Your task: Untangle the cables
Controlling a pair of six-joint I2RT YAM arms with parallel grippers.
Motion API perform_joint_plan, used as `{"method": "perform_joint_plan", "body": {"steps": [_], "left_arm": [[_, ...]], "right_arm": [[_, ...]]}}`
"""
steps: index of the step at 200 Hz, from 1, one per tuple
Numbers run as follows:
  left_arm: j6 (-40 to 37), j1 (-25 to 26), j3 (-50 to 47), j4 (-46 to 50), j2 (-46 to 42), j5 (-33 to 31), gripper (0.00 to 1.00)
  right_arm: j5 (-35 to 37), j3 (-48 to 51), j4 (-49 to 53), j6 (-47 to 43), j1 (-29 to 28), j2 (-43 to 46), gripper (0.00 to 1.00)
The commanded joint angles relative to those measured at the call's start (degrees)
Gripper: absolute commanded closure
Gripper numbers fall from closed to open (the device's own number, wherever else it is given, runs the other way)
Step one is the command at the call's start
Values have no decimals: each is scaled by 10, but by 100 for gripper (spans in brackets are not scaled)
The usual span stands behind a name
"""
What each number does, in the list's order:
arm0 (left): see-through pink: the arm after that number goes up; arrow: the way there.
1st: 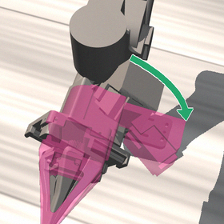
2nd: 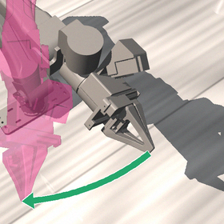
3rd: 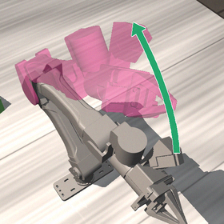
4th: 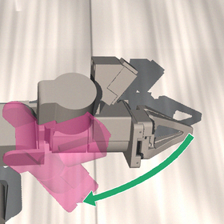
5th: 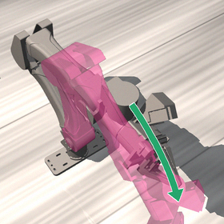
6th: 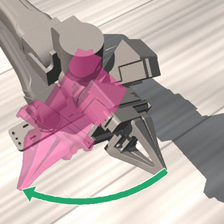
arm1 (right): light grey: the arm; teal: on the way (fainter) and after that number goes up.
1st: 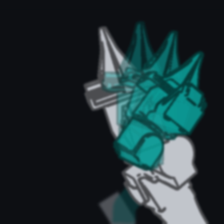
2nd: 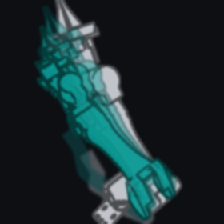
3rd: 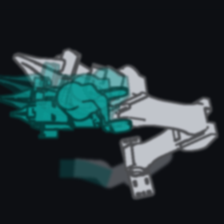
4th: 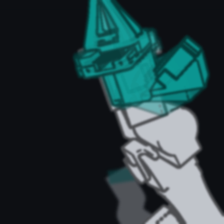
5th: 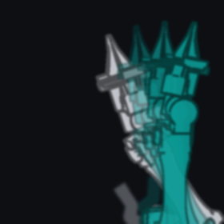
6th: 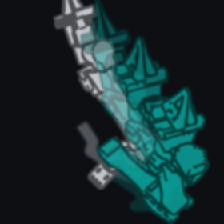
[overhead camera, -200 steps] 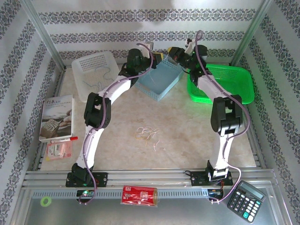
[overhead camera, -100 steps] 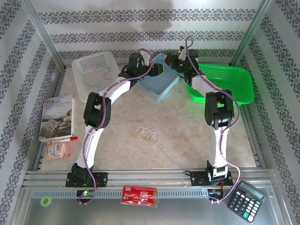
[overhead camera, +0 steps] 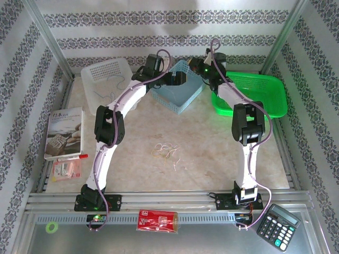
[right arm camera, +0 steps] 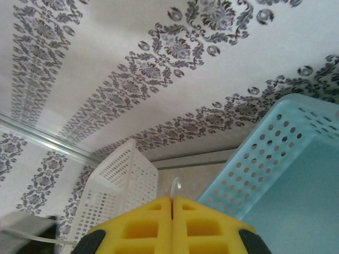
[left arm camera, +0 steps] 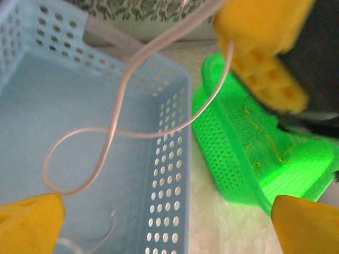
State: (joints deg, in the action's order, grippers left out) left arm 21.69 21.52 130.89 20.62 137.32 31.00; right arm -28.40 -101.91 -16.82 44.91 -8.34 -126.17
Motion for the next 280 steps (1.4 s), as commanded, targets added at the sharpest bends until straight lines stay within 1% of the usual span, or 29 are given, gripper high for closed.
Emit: {"method": "perform_joint_plan", "body": {"steps": [1, 45, 70, 92, 132, 140, 153, 162, 175, 190, 206, 225, 247, 280], "left_arm": [[-31, -5, 40, 119, -3, -47, 0], [-43, -5, 40, 163, -18, -138, 0], [-44, -5, 39, 161, -18, -148, 0], [-40, -5, 40, 156, -19, -153, 0], [-31, -4, 40, 142, -18, -165, 0], [-25, -5, 39, 133, -18, -158, 0], [-6, -6, 33, 101, -18, -125, 0], [11, -5, 27, 72, -19, -93, 0], [44, -8, 10, 9, -23, -26, 0], [87, -13, 0, -45, -24, 18, 0], [114, -18, 2, -62, -22, 29, 0], [128, -22, 6, -70, -18, 45, 0], [115, -22, 14, -50, -13, 49, 0], [81, -23, 14, -7, -8, 40, 0]], "right_arm": [[21, -12, 5, -16, 9, 6, 100], [42, 7, 3, -13, 22, 21, 100], [49, 7, 3, -12, 29, 29, 100], [80, 18, 7, -13, 36, 43, 100], [113, 58, -32, 7, 60, 78, 100], [116, 61, -34, 7, 62, 81, 100], [119, 61, -30, 3, 62, 84, 100], [120, 62, -29, 1, 62, 86, 100], [126, 67, -28, -2, 63, 89, 100], [127, 71, -28, -2, 67, 91, 100], [113, 67, -36, 8, 70, 86, 100], [70, 45, -45, 20, 68, 70, 100], [39, 11, -41, 22, 50, 48, 100], [41, -32, -9, 7, 14, 6, 100]]}}
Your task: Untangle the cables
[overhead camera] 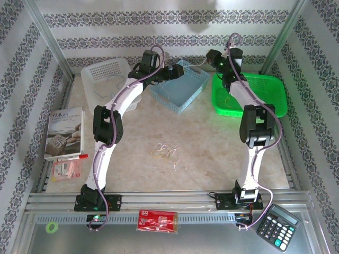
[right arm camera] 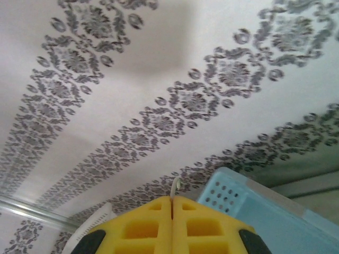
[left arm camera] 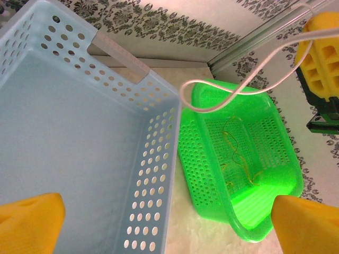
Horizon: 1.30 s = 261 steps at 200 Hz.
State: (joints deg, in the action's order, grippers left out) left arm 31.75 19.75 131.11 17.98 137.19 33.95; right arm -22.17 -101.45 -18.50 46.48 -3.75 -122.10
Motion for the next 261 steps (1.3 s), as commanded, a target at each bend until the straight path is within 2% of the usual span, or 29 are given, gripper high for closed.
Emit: {"method": "perform_joint_plan", "body": {"steps": [1, 44, 51, 63, 78, 90, 113, 159, 220, 261], "left_arm": [[-21, -5, 12, 21, -7, 10, 0], [-78, -2, 11, 63, -9, -24, 0], [-85, -2, 12, 67, -10, -30, 0], [-96, 0, 12, 73, -9, -39, 0], [-107, 0, 11, 78, -8, -43, 0], [-116, 1, 12, 83, -6, -45, 0], [-131, 3, 12, 90, 2, -48, 0], [-171, 13, 33, 131, 27, -88, 0], [-254, 48, 114, 234, 81, -184, 0], [-283, 66, 121, 277, 90, -238, 0]], "right_arm": [[-21, -38, 8, -9, -34, -37, 100], [-37, -114, 76, -30, -68, -114, 100], [-41, -129, 97, -39, -72, -125, 90], [-38, -146, 131, -59, -76, -133, 67], [-34, -146, 147, -74, -75, -126, 48], [-30, -140, 152, -84, -73, -112, 38], [-33, -133, 157, -90, -64, -85, 28], [-38, -71, 128, -70, -45, -7, 25], [-31, 102, 59, -43, -32, 114, 26], [-37, 189, 34, -41, -36, 181, 27]]}}
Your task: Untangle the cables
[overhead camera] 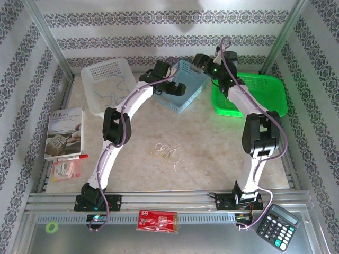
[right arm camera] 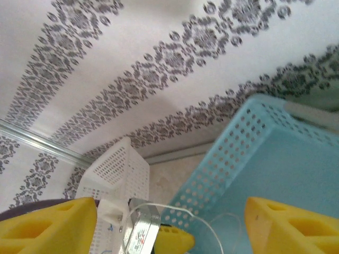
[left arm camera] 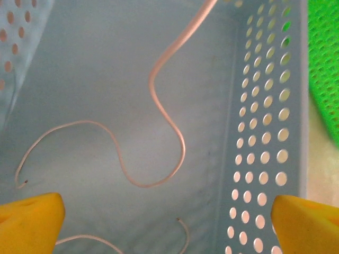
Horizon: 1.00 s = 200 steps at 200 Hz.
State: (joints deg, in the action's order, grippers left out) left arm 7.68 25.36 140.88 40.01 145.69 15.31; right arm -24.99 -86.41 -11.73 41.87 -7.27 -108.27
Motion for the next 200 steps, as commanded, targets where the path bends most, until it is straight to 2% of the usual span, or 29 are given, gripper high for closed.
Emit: {"method": "perform_joint_plan", "body": {"steps": [1, 52, 102, 145, 200], "left_arm": [[-44, 10, 22, 58, 5, -53, 0], [-94, 32, 10, 118, -1, -97, 0], [-107, 35, -50, 89, -54, -96, 0], [-109, 35, -6, 99, -55, -97, 0], [-106, 35, 22, 114, -46, -88, 0]], "right_arm": [[-9, 40, -34, 5, -1, 43, 27], [-16, 80, -33, -11, -10, 67, 29], [-47, 86, -36, -32, -11, 47, 32], [-117, 85, -77, -16, -7, 21, 43], [-127, 120, -108, -16, -32, 8, 51]]}}
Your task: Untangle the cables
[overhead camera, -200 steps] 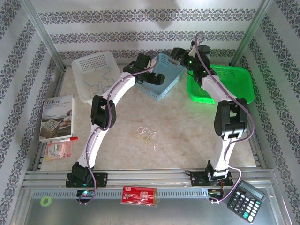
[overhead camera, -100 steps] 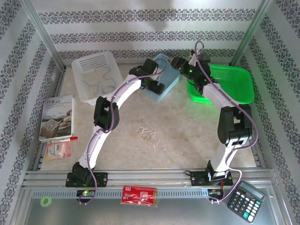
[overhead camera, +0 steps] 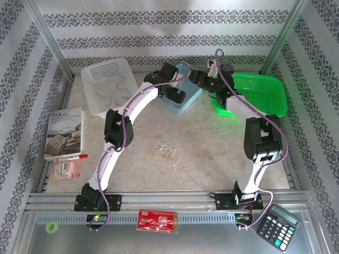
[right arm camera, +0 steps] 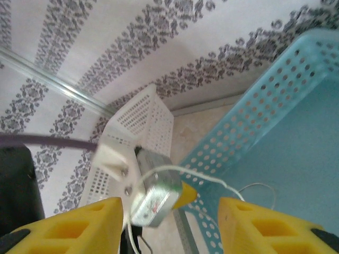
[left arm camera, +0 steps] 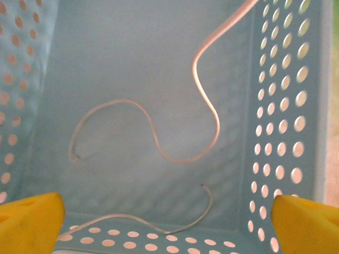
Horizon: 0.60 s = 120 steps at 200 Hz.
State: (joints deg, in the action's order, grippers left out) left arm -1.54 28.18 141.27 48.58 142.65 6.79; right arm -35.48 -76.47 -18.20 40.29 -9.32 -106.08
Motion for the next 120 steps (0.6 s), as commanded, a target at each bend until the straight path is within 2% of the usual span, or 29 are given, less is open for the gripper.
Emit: {"method": "perform_joint_plan", "body": {"steps": [1, 53, 120], "left_arm": [[-13, 6, 18, 28, -16, -2, 0], [-14, 7, 19, 26, -25, 4, 0], [-11, 6, 23, 23, -29, 26, 0]], "right_arm": [[-23, 21, -45, 1, -11, -15, 51], [-9, 23, -56, -7, -5, -40, 52], [-45, -11, -62, -64, 0, -89, 44]]}}
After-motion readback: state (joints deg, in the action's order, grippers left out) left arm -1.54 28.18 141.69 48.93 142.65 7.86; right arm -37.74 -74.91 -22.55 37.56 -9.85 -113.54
